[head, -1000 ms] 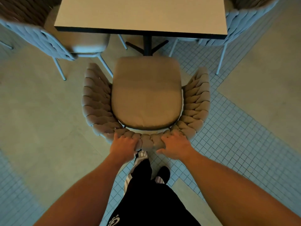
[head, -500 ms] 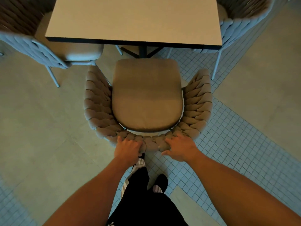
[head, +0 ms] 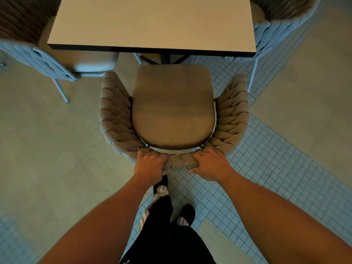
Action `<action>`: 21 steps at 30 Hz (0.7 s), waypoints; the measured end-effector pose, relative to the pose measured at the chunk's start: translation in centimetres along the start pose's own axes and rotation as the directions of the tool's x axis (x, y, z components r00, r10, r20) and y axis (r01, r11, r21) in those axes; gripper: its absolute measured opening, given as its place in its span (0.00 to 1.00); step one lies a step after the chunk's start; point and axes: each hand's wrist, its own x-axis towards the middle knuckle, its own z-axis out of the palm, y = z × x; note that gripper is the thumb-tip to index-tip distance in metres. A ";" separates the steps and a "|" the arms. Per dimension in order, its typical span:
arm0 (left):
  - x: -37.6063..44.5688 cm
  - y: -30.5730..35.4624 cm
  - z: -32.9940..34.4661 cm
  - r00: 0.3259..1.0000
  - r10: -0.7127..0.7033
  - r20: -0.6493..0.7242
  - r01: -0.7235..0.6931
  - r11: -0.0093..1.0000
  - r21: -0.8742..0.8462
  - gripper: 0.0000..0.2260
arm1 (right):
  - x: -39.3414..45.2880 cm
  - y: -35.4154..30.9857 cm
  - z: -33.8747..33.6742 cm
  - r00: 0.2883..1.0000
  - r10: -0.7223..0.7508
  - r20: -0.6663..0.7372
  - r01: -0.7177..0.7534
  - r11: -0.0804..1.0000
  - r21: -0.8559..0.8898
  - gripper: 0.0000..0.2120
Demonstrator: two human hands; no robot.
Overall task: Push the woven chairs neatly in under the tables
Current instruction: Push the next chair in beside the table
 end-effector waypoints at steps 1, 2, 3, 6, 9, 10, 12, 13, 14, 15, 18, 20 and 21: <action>-0.1 0.0 0.0 1.000 -0.001 -0.001 0.001 1.000 -0.001 0.26 | 0.0 0.0 0.0 1.000 -0.002 0.003 0.002 1.000 -0.002 0.33; 0.0 0.1 -0.1 1.000 -0.003 -0.001 0.003 1.000 -0.003 0.26 | 0.0 0.1 0.0 1.000 -0.006 0.003 0.006 1.000 -0.001 0.33; 0.0 0.1 -0.1 1.000 -0.004 0.000 0.004 1.000 -0.005 0.26 | 0.1 0.2 0.0 1.000 -0.012 0.004 0.012 1.000 0.000 0.33; 0.5 0.2 0.0 1.000 -0.009 -0.009 0.009 1.000 -0.004 0.25 | 0.4 0.6 -0.4 1.000 -0.007 0.018 0.008 1.000 -0.003 0.33; 0.9 0.5 0.1 0.999 -0.010 -0.035 0.010 1.000 -0.015 0.24 | 0.6 1.0 -0.4 1.000 0.006 0.017 -0.006 1.000 -0.002 0.33; 0.9 0.6 0.2 0.999 -0.016 -0.040 0.015 1.000 -0.018 0.23 | 0.6 1.0 -0.4 1.000 0.005 0.007 -0.005 1.000 -0.002 0.33; 0.7 0.8 0.4 0.998 -0.045 -0.042 0.043 0.998 -0.039 0.24 | 0.5 0.9 -0.2 1.000 0.005 -0.009 -0.005 1.000 -0.005 0.33; 0.6 1.0 0.5 0.997 -0.063 -0.044 0.061 0.997 -0.053 0.24 | 0.4 0.9 -0.1 1.000 0.008 -0.010 -0.008 1.000 -0.010 0.33; 0.5 1.2 0.5 0.995 -0.081 -0.050 0.078 0.995 -0.063 0.24 | 0.4 0.8 -0.1 1.000 0.013 -0.008 -0.013 1.000 -0.013 0.32; 0.3 1.5 0.5 0.994 -0.098 -0.057 0.094 0.993 -0.070 0.24 | 0.3 0.7 -0.2 1.000 0.016 -0.006 -0.016 1.000 -0.010 0.32; -0.1 2.0 0.1 0.992 -0.118 -0.041 0.114 0.989 -0.098 0.25 | 0.0 0.3 -0.3 1.000 0.018 0.001 -0.018 1.000 0.020 0.32; -0.4 2.1 -0.1 0.993 -0.112 -0.033 0.107 0.986 -0.132 0.26 | -0.5 0.0 -0.6 1.000 0.018 -0.003 -0.018 0.999 0.041 0.33; -0.5 2.0 -0.2 0.994 -0.107 -0.036 0.100 0.983 -0.151 0.26 | -0.7 -0.1 -0.7 1.000 0.016 -0.006 -0.015 0.999 0.049 0.34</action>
